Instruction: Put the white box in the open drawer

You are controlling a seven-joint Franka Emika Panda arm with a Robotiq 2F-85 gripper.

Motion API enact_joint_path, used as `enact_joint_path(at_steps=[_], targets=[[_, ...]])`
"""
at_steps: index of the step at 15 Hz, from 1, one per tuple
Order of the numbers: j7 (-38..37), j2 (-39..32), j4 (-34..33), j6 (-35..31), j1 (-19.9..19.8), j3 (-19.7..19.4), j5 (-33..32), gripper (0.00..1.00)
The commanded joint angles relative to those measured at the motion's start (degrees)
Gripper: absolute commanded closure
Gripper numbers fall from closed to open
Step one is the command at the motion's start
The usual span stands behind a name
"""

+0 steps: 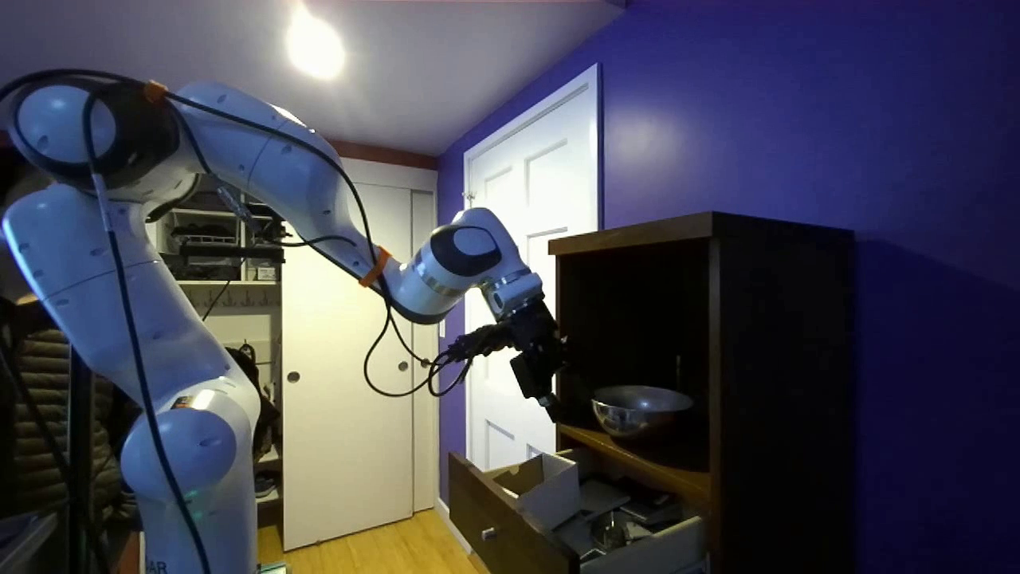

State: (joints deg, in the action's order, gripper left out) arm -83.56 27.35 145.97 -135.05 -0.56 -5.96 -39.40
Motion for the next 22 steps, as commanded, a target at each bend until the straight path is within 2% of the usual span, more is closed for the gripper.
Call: enact_joint_path(at_steps=[1, 4, 6, 7, 11, 15, 16, 17, 20, 22], targets=[[7.3, -1.5, 1.0, -2.7, -1.0, 2.2, 5.2, 0.00], [19.0, -2.4, 1.5, -6.3, 0.3, 1.6, 15.4, 0.00], [28.1, -2.5, 2.6, -10.4, 0.3, 0.3, 19.8, 0.00], [32.0, -2.9, 2.3, -11.2, 3.3, -3.3, 19.5, 0.00], [49.2, -1.6, 2.0, -10.7, 9.0, -11.8, 20.8, 0.00], [65.5, -0.7, 1.4, -9.4, 12.7, -17.3, 22.2, 0.00], [67.2, -3.1, 0.5, -10.8, 4.1, -9.0, 25.9, 0.00], [65.7, -3.2, 1.6, -11.2, 2.8, -7.8, 26.9, 0.00], [68.3, -3.0, 1.1, -10.9, -0.1, -5.0, 27.9, 0.00], [78.8, -2.8, 1.8, -7.1, 2.5, -6.5, 32.7, 0.00]])
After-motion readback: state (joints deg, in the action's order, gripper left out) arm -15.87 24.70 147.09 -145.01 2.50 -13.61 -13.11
